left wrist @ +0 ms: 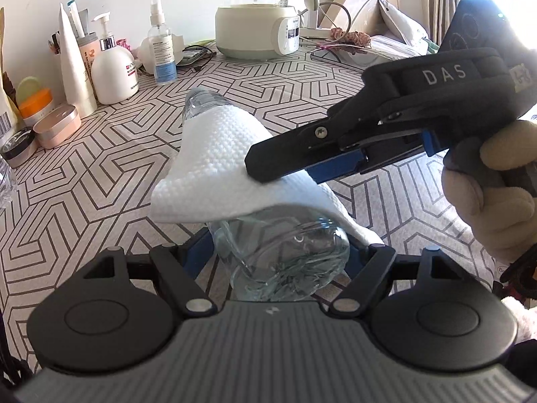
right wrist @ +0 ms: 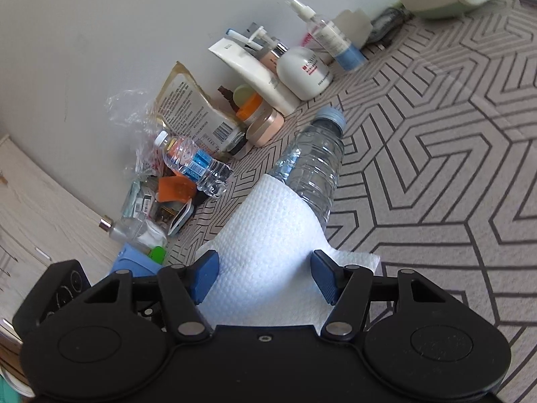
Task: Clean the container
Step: 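Rub the towel back and forth over the bottle with the right tool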
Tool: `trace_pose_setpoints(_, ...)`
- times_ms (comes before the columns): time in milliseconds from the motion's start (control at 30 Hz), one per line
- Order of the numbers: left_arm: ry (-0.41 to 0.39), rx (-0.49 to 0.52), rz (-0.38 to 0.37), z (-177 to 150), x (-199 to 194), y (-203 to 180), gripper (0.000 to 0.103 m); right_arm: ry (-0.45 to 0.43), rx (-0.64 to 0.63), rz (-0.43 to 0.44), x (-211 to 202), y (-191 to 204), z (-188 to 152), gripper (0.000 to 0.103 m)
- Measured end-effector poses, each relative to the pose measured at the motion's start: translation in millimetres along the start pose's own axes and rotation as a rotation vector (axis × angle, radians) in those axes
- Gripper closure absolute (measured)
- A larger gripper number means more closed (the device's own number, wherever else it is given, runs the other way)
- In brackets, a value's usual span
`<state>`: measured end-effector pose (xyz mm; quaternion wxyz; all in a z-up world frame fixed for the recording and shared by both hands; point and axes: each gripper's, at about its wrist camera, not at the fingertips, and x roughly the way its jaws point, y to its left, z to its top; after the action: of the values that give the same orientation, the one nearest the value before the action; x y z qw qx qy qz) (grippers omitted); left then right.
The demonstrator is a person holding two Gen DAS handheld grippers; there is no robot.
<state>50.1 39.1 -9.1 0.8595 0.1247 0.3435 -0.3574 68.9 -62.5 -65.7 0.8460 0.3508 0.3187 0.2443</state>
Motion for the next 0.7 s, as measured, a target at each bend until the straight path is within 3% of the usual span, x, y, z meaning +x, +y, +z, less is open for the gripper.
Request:
trace_pose_setpoints(233, -0.009, -0.002, 0.01, 0, 0, -4, 0.026, 0.012, 0.047, -0.007, 4, 2, 0, 0.037)
trace_pose_setpoints(700, -0.015, 0.019, 0.035, 0, 0, -6, 0.026, -0.059, -0.286, -0.226, 13, 55, 5, 0.036)
